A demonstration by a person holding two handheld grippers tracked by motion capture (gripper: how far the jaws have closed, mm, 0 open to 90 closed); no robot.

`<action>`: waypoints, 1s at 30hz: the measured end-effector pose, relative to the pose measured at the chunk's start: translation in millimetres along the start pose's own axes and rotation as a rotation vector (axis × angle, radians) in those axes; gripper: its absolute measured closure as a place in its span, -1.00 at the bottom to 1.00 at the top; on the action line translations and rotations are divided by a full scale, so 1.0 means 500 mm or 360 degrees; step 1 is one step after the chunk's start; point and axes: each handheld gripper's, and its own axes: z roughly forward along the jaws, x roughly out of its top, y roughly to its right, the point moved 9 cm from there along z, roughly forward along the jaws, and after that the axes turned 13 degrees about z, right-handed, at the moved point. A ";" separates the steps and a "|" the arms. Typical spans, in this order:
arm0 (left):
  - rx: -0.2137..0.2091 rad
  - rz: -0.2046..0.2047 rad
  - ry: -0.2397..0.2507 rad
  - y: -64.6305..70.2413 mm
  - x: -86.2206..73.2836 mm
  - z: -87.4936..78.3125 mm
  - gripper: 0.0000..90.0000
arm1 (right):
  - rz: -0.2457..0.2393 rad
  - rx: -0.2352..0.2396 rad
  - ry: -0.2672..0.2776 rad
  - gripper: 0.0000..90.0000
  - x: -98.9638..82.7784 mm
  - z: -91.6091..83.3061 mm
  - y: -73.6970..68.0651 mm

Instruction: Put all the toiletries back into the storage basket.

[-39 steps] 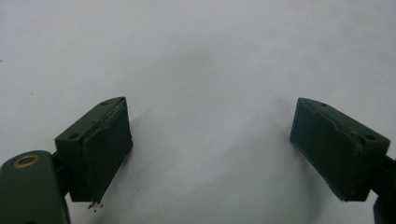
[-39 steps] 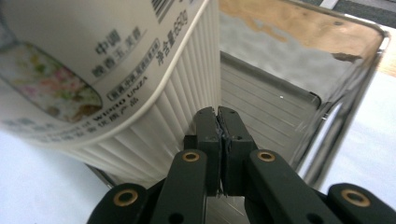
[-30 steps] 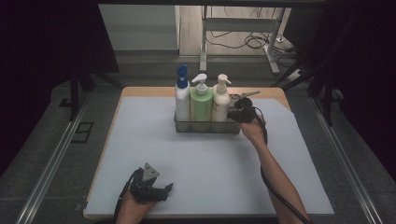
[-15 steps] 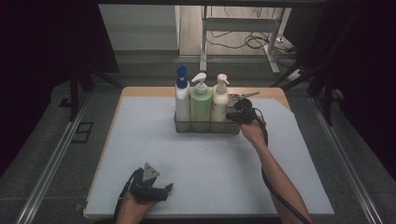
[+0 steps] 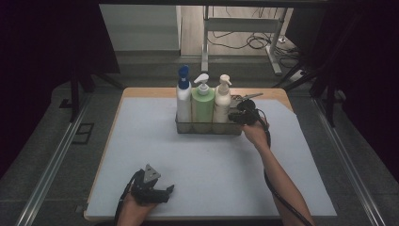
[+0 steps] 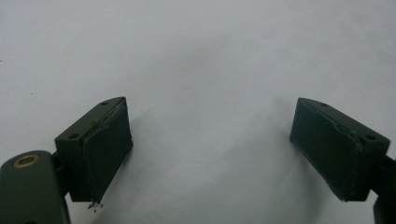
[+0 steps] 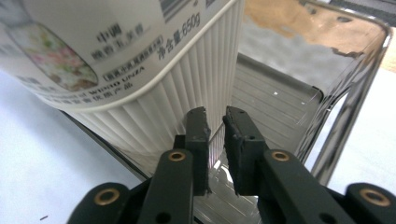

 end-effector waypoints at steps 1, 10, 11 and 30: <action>0.0000 0.0001 0.0000 0.000 0.000 0.000 -0.72 | -0.0004 -0.0002 0.0006 0.70 0.001 -0.002 0.000; 0.0000 0.0001 0.0000 0.000 0.000 0.000 -0.72 | -0.0030 -0.0013 0.0026 0.44 0.003 -0.024 0.003; 0.0000 0.0001 0.0000 0.000 0.000 0.000 -0.72 | -0.0032 -0.0014 0.0024 0.42 0.002 -0.027 0.004; 0.0000 0.0005 -0.0001 -0.001 -0.001 0.000 -0.72 | -0.0118 0.0028 0.0023 -0.09 -0.015 -0.061 -0.011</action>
